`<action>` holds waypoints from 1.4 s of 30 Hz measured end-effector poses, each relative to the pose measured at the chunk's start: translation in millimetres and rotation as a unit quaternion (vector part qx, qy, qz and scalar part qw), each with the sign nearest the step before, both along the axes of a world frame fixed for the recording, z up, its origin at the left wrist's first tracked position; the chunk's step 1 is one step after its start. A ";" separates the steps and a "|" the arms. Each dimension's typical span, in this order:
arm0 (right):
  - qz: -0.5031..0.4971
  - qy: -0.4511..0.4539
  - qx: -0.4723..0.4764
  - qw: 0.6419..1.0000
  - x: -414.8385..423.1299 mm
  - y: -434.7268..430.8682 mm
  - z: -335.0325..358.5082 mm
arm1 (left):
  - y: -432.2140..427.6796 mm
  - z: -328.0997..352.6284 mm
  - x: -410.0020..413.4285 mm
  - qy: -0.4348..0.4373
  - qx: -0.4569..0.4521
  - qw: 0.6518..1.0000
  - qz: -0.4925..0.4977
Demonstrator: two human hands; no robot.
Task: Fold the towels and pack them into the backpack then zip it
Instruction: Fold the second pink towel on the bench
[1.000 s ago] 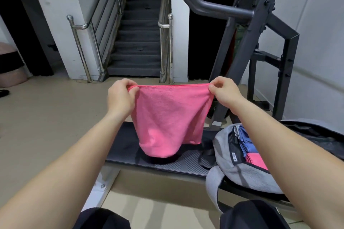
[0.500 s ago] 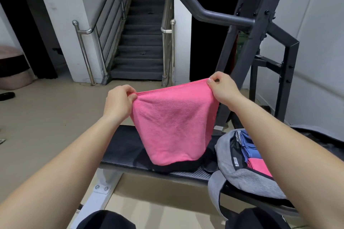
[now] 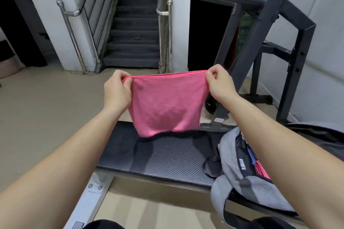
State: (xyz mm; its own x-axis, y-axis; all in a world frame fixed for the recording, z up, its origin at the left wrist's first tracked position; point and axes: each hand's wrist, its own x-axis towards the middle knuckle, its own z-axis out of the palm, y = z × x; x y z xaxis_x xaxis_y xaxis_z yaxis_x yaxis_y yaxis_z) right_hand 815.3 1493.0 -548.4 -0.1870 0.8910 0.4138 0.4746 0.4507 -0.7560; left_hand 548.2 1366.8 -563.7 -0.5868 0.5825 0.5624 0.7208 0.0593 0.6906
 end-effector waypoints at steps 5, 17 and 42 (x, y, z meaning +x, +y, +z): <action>0.039 -0.014 -0.051 0.998 5.4 3.3 -20.2 | -8.5 -15.8 -6.3 -0.002 -0.051 0.999 -0.017; 0.169 -0.195 -0.222 0.940 59.8 -72.2 -202.0 | -113.8 -176.1 6.0 0.004 -0.427 0.890 -0.158; 0.046 -0.279 -0.201 0.938 -0.3 44.3 -204.4 | 33.1 -187.5 -58.9 -0.004 -0.317 0.942 -0.111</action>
